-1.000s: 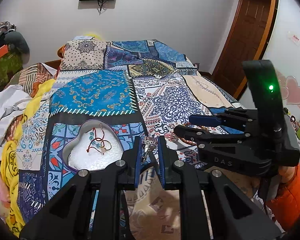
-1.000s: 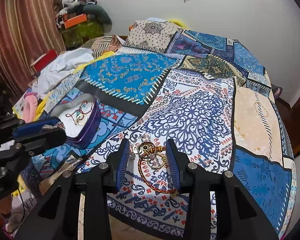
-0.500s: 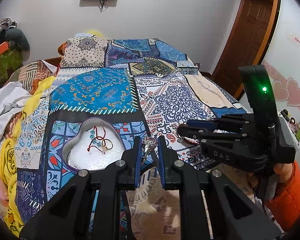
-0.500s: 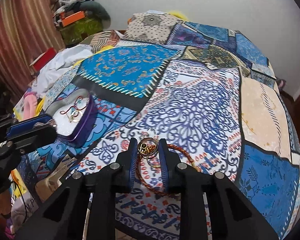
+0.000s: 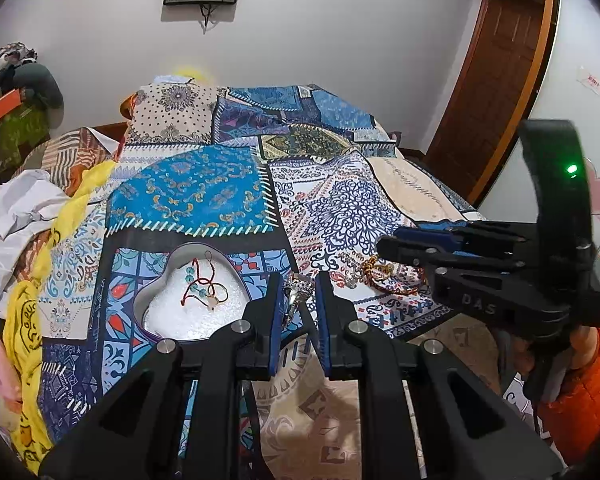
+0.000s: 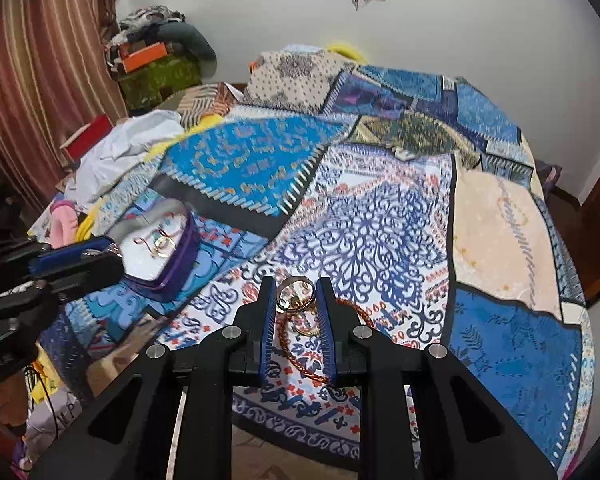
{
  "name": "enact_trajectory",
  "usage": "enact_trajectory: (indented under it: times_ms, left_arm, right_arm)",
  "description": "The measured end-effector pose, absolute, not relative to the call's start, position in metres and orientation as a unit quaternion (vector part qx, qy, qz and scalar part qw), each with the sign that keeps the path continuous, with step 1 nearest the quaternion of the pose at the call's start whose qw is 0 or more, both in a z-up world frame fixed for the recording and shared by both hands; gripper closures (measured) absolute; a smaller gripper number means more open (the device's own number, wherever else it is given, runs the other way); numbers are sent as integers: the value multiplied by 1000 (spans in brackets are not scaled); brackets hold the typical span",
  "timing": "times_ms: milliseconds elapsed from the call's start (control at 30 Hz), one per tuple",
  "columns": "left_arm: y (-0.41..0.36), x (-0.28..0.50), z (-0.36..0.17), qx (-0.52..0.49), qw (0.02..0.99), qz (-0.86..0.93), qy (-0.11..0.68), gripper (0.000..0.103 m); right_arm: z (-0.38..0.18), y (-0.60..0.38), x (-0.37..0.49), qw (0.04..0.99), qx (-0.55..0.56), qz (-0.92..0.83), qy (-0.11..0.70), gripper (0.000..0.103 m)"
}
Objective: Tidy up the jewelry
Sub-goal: 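Carry the silver charm with the left tool to the box while the right tool carries its ring, then lower both items onto the foam and open both tools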
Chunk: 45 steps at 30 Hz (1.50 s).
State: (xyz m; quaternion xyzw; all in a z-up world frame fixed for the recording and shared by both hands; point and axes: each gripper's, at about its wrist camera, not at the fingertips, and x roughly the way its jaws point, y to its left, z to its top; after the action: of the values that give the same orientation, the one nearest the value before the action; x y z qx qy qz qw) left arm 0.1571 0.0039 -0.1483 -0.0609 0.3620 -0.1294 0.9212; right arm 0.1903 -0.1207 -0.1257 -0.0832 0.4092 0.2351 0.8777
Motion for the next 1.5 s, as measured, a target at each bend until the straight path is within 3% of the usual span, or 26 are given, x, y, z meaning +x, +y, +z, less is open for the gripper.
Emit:
enact_trajectory:
  times_ms: [733,1500]
  left_arm:
    - [56,139,-121,-72,941,-72,322,88]
    - [89,168,-176,-105,919,-59,375,88]
  right_arm:
    - [-74,-65,168,891,-71,303,330,85]
    - [-133,-16,191,843,-85,344,405,85]
